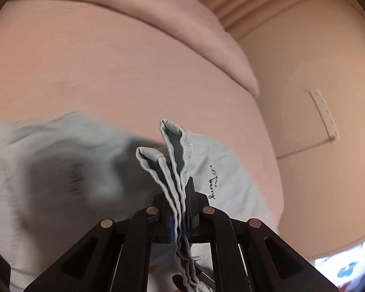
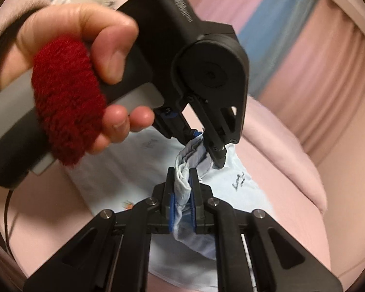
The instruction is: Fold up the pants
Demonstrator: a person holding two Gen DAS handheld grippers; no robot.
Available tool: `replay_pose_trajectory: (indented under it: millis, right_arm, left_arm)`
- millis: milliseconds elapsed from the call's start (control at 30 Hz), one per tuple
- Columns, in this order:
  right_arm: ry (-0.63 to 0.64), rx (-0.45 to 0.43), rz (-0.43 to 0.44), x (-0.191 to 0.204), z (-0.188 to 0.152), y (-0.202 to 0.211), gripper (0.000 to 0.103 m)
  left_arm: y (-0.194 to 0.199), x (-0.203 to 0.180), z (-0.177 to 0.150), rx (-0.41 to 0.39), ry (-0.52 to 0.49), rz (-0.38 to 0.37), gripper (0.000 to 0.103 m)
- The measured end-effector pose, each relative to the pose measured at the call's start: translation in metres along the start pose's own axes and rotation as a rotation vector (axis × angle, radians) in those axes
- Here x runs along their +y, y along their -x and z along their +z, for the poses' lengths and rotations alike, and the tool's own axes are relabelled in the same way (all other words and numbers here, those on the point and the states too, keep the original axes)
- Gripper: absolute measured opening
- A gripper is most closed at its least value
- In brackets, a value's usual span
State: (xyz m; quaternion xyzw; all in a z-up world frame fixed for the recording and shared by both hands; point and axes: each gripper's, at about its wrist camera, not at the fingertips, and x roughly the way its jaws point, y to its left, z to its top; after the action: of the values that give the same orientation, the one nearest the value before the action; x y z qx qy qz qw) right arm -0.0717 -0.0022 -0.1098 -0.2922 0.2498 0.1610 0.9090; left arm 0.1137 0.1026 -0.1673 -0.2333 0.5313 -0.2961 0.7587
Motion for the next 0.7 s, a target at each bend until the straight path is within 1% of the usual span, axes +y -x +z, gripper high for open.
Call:
replay_pose_trajectory:
  millis: [133,167,267,300,333,400,433,467,533,567,633,700]
  right_arm:
    - [0.032,0.007,0.052,0.017,0.006,-0.010,0.012]
    - [0.037,0.013,0.064,0.013,0.007,-0.017,0.014]
    - [0.049,0.030,0.098,0.019,0.008,-0.025,0.017]
    - [0.056,0.042,0.112,0.026,0.010,-0.024,0.020]
    - [0.058,0.051,0.125,0.027,0.015,-0.028,0.027]
    - [0.041,0.058,0.128,0.022,0.012,-0.024,0.027]
    - [0.029,0.038,0.128,0.030,0.013,-0.012,0.028]
    - [0.016,0.016,0.126,0.016,0.005,-0.005,0.030]
    - [-0.020,-0.011,0.127,-0.005,-0.006,0.016,0.039]
    - [-0.043,-0.002,0.133,-0.014,-0.012,0.021,0.039]
    - [-0.090,0.050,0.134,-0.032,-0.030,0.027,0.039]
    - [-0.087,0.114,0.102,-0.035,-0.041,0.024,0.038]
  left_arm:
    - [0.008,0.028,-0.001,0.011,0.027,0.034,0.004]
    - [0.009,0.034,-0.002,0.018,0.027,0.047,0.004]
    - [0.005,0.039,0.001,0.031,0.042,0.051,0.004]
    - [0.003,0.038,0.003,0.030,0.044,0.054,0.004]
    - [-0.003,0.034,0.005,0.031,0.043,0.054,0.004]
    - [-0.005,0.032,0.008,0.029,0.033,0.061,0.004]
    - [-0.004,0.030,0.011,0.029,0.028,0.067,0.004]
    - [-0.003,0.032,0.011,0.030,0.024,0.077,0.004]
    - [-0.002,0.034,0.013,0.030,0.025,0.088,0.004]
    - [-0.002,0.035,0.013,0.031,0.027,0.086,0.004]
    - [0.000,0.036,0.011,0.036,0.028,0.082,0.004]
    - [0.003,0.036,0.007,0.038,0.019,0.096,0.004]
